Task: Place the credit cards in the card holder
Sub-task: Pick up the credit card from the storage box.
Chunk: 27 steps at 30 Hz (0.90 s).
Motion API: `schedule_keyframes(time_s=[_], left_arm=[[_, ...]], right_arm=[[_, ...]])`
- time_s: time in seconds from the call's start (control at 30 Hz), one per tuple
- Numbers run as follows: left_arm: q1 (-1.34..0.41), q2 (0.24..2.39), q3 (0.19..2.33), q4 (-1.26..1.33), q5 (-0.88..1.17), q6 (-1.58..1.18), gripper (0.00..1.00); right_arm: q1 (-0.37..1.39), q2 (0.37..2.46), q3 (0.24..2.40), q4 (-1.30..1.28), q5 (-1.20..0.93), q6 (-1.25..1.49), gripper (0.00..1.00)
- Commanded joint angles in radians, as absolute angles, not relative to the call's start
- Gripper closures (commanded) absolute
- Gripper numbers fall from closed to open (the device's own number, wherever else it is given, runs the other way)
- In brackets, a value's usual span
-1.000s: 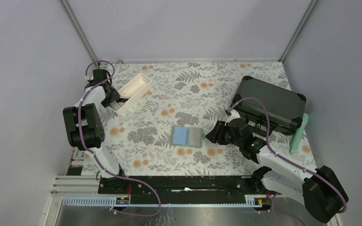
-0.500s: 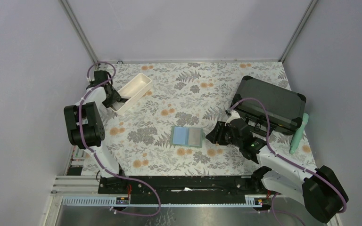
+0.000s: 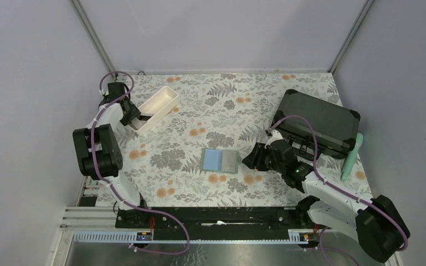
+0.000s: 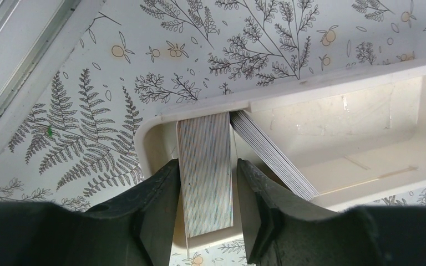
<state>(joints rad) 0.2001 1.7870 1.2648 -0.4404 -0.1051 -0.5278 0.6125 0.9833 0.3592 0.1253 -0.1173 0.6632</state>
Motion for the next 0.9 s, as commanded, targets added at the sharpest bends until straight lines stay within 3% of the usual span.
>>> schedule_keyframes(time_s=[0.0, 0.13, 0.2, 0.33, 0.77, 0.87], left_arm=[[0.204, 1.729, 1.265, -0.399, -0.087, -0.524, 0.57], [0.204, 1.74, 1.268, -0.42, -0.103, -0.518, 0.61], [0.204, 1.742, 1.273, -0.431, -0.118, -0.512, 0.72], [0.204, 1.74, 1.27, -0.438, -0.127, -0.508, 0.81], [0.204, 1.694, 1.26, -0.464, -0.157, -0.491, 0.81], [0.204, 1.677, 1.247, -0.465, -0.161, -0.488, 0.87]], right_arm=[[0.607, 0.968, 0.354, 0.158, -0.121, 0.673, 0.49], [0.606, 0.964, 0.352, 0.158, -0.123, 0.676, 0.49], [0.607, 0.959, 0.348, 0.158, -0.123, 0.677, 0.49], [0.607, 0.951, 0.344, 0.158, -0.123, 0.68, 0.49], [0.607, 0.941, 0.344, 0.157, -0.133, 0.679, 0.49], [0.606, 0.94, 0.345, 0.158, -0.134, 0.678, 0.49]])
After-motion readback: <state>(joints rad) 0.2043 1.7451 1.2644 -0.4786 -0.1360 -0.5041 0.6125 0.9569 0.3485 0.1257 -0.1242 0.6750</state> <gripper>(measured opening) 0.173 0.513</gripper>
